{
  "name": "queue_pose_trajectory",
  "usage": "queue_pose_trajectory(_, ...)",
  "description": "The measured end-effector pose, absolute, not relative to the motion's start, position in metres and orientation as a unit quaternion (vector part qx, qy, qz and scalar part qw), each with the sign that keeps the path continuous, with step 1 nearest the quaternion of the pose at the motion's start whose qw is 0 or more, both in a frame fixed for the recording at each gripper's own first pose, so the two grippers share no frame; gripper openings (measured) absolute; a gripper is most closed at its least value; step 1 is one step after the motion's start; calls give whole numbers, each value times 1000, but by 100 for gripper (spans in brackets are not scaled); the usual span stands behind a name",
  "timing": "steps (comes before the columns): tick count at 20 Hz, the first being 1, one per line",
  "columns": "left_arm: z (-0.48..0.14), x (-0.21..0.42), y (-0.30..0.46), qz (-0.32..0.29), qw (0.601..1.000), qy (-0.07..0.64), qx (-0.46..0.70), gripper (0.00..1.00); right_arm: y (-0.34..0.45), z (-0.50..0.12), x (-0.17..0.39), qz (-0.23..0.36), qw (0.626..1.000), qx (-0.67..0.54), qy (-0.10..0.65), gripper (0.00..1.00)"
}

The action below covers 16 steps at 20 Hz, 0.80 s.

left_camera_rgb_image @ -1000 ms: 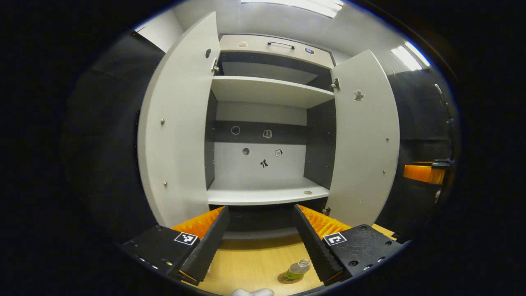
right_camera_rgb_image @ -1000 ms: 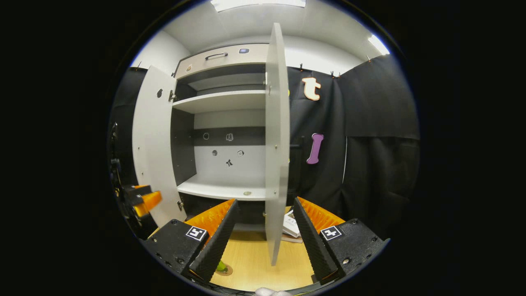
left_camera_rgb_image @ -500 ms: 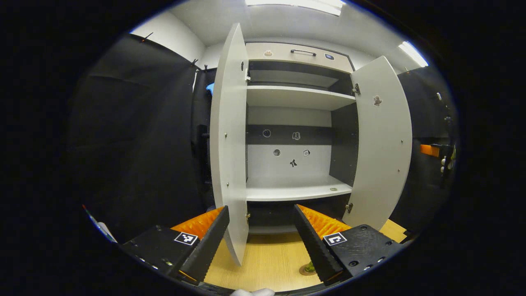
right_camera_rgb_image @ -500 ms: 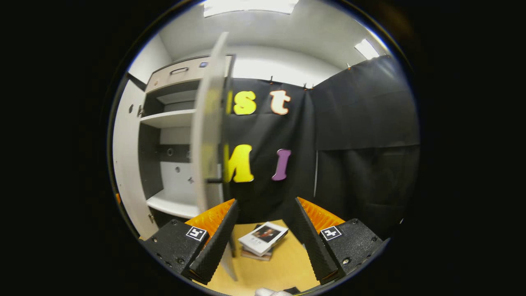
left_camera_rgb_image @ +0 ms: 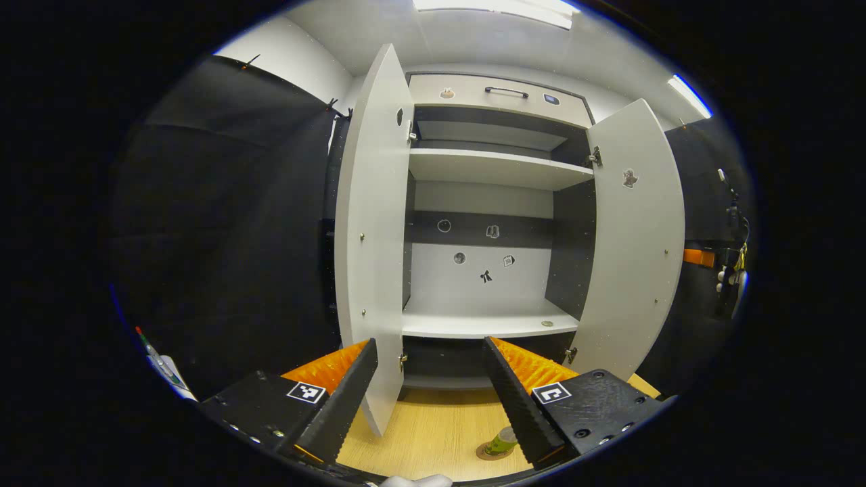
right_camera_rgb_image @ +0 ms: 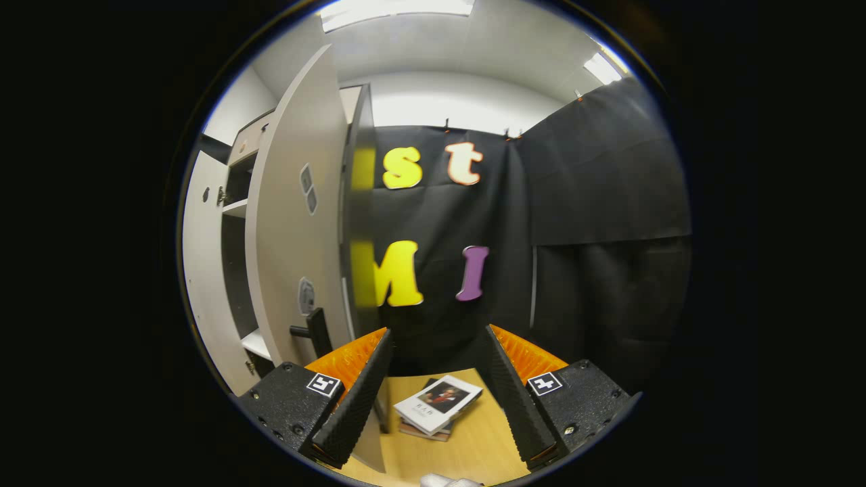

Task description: Grasp the bottle in the cabinet with the left hand and place it on the coaster, then close the right door with the right hand and the left door with the left hand.

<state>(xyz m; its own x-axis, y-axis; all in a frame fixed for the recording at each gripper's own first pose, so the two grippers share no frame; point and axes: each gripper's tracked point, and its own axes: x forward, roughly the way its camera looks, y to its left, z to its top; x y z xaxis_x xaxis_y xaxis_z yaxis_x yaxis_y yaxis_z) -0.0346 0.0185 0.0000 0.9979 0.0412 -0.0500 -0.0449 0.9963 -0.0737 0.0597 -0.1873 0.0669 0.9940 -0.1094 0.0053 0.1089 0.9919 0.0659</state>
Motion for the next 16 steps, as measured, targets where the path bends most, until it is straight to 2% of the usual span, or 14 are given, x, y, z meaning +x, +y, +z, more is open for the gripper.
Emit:
queue_pose_trajectory(2, 1, -34, 11, 25, 999, 24, -41, 95, -166, 58, 69, -15, 1000, 21, 18, 83)
queue_pose_trajectory(4, 1, -36, 6, 31, 998, 27, -39, 95, -160, 57, 72, -2, 1000, 10, 28, 83)
queue_pose_trajectory(5, 0, -36, 4, 35, 998, 28, -37, 95, -157, 56, 73, 9, 999, -1, 37, 78)
queue_pose_trajectory(9, 2, -37, 0, 49, 998, 30, -39, 95, -147, 54, 72, 42, 998, 17, 47, 78)
queue_pose_trajectory(10, 3, -37, -1, 51, 998, 30, -38, 100, -140, 51, 70, 53, 997, 30, 50, 78)
queue_pose_trajectory(11, 3, -37, -2, 52, 997, 31, -38, 95, -132, 52, 71, 65, 996, 36, 50, 78)
queue_pose_trajectory(14, 5, -39, -5, 53, 998, 32, -31, 95, -109, 53, 71, 90, 995, 23, 49, 78)
queue_pose_trajectory(15, 6, -40, -5, 54, 998, 31, -31, 100, -100, 53, 71, 99, 994, 18, 47, 78)
queue_pose_trajectory(16, 7, -41, -4, 55, 998, 29, -32, 95, -91, 52, 72, 108, 993, 15, 46, 78)
